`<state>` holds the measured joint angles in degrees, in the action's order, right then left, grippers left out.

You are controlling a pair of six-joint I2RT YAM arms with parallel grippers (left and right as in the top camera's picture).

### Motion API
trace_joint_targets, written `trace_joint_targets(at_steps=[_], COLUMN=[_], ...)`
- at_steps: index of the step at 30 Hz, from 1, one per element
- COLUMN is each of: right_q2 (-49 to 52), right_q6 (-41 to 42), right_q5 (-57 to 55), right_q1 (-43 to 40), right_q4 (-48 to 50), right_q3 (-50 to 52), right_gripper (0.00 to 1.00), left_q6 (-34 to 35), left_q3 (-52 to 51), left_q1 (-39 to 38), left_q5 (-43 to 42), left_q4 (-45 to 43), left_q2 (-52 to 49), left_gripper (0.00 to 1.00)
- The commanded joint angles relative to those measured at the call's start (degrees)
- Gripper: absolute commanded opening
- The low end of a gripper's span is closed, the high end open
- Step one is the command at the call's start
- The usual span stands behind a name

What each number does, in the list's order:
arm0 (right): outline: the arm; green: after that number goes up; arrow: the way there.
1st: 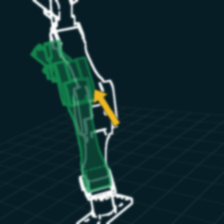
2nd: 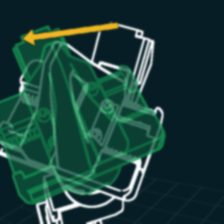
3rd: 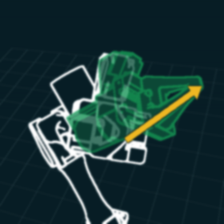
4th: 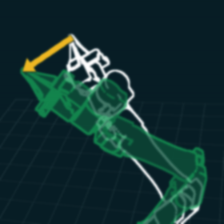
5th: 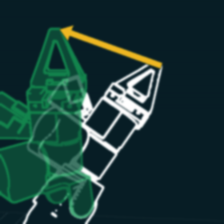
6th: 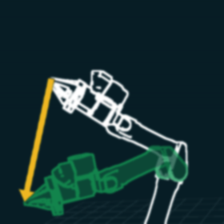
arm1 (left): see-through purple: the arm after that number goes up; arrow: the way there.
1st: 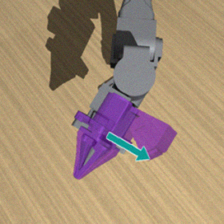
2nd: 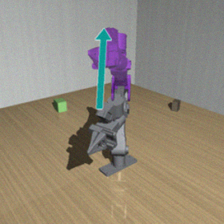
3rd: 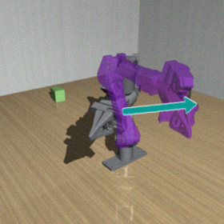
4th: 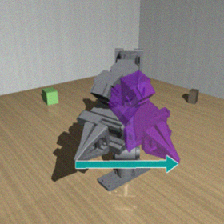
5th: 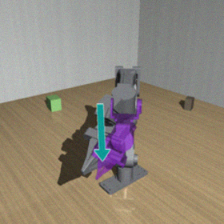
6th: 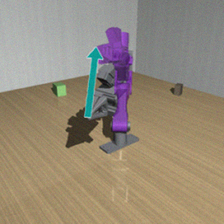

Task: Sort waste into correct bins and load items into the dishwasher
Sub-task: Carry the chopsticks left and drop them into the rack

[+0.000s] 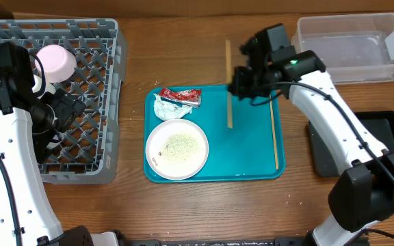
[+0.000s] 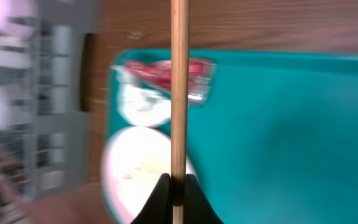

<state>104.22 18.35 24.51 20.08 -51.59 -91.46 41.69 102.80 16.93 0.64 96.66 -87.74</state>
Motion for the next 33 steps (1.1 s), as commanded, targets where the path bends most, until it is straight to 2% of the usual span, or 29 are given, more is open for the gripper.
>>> trace_joint_targets(at_steps=[1,10,17,18,23,33], right_q2=[-0.2,2.8,11.1,14.0,18.8,20.3], right_q6=[8.4,27.6,41.1,44.4,47.2,48.1], right_q5=[8.5,-0.4,-1.3,-1.1,-0.7,-3.4], right_q1=[4.7,19.3,26.4,27.9,30.6,32.9], right_q4=[5.4,27.2,45.7,51.0,60.3,62.5], right_q3=[-0.9,-0.8,-0.8,-0.8,-0.9,-0.9], right_gripper=[0.04,0.04,0.04,0.04,0.04,0.04], left_q6=[0.7,0.7,0.7,0.7,0.7,0.7], left_q3=[1.1,1.1,1.1,1.1,1.1,1.1], left_q1=[0.2,0.2,0.2,0.2,0.2,0.2], left_q5=[-0.1,-0.1,-0.1,-0.1,-0.1,-0.1], left_q4=[0.1,0.1,0.1,0.1,0.1,0.1], left_q2=[0.1,0.1,0.1,0.1,0.1,0.1], left_gripper=[1.0,1.0,1.0,1.0,1.0,1.0])
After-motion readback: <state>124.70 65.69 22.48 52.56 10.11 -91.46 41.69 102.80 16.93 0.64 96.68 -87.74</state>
